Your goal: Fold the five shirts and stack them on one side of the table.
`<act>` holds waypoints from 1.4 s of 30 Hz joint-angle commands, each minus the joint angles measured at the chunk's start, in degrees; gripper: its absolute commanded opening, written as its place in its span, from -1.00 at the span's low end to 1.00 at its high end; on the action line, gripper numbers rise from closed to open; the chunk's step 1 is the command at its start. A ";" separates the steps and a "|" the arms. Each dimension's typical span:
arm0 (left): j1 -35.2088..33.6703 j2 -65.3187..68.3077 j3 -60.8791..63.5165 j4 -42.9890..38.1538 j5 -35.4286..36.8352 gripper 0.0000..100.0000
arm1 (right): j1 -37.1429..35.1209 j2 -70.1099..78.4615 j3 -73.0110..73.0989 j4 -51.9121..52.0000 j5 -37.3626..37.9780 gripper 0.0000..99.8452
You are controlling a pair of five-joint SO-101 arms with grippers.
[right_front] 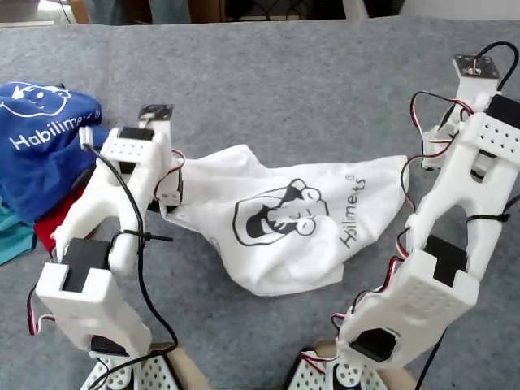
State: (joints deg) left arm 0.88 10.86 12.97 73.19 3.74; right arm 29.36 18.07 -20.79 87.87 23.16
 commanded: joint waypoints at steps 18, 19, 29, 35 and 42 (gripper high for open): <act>-17.19 -5.98 -8.22 27.87 -51.60 -0.94 | -10.11 -3.74 1.45 13.19 8.09 -0.71; -17.63 -5.98 -7.43 27.87 -51.87 -0.94 | -11.69 -4.09 2.77 12.92 7.82 -0.70; -17.89 -6.07 3.38 27.87 -58.20 -0.94 | -24.88 0.22 7.43 -11.25 1.85 -0.70; -19.12 -5.98 13.49 25.41 -64.00 -0.94 | -26.99 12.88 1.89 -7.03 1.76 -0.71; -22.99 -5.89 14.99 22.51 -60.04 -0.94 | -25.67 17.80 -0.04 -3.60 2.11 -0.96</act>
State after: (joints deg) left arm -19.87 7.08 28.35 96.04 -58.77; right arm 3.34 36.18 -18.59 82.95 25.45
